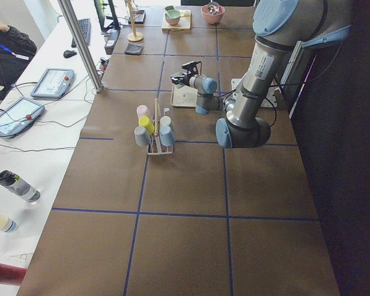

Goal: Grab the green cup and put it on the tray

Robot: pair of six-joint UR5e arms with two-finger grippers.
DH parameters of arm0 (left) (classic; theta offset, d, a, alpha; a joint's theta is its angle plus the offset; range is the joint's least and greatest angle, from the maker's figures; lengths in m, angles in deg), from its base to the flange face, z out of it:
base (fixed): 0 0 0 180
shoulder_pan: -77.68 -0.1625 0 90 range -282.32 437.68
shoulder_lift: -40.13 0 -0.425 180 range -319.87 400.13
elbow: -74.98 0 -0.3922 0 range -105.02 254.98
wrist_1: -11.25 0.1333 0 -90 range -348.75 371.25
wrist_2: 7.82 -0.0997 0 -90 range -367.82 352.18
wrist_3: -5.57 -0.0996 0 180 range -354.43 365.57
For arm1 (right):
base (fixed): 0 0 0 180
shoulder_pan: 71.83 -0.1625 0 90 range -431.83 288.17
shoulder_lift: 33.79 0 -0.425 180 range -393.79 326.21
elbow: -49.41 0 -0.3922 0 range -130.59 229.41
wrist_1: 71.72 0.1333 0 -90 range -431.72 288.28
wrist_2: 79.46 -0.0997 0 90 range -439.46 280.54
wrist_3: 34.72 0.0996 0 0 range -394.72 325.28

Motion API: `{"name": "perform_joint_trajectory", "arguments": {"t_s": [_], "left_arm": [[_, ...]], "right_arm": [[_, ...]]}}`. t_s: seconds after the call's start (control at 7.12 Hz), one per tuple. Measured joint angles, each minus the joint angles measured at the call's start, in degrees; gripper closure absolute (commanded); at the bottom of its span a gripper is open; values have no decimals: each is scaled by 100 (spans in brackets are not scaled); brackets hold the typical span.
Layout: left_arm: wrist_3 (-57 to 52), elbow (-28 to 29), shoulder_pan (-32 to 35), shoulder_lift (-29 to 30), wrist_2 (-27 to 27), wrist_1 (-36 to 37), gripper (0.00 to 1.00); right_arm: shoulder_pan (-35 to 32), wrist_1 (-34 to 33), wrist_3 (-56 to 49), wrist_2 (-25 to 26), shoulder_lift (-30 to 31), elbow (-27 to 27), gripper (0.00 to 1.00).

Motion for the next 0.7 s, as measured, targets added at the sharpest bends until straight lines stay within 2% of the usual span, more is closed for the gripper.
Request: {"name": "perform_joint_trajectory", "arguments": {"t_s": [0.7], "left_arm": [[-68, 96, 0, 73, 413, 7, 22]], "right_arm": [[0, -7, 5, -9, 0, -21, 0]]}}
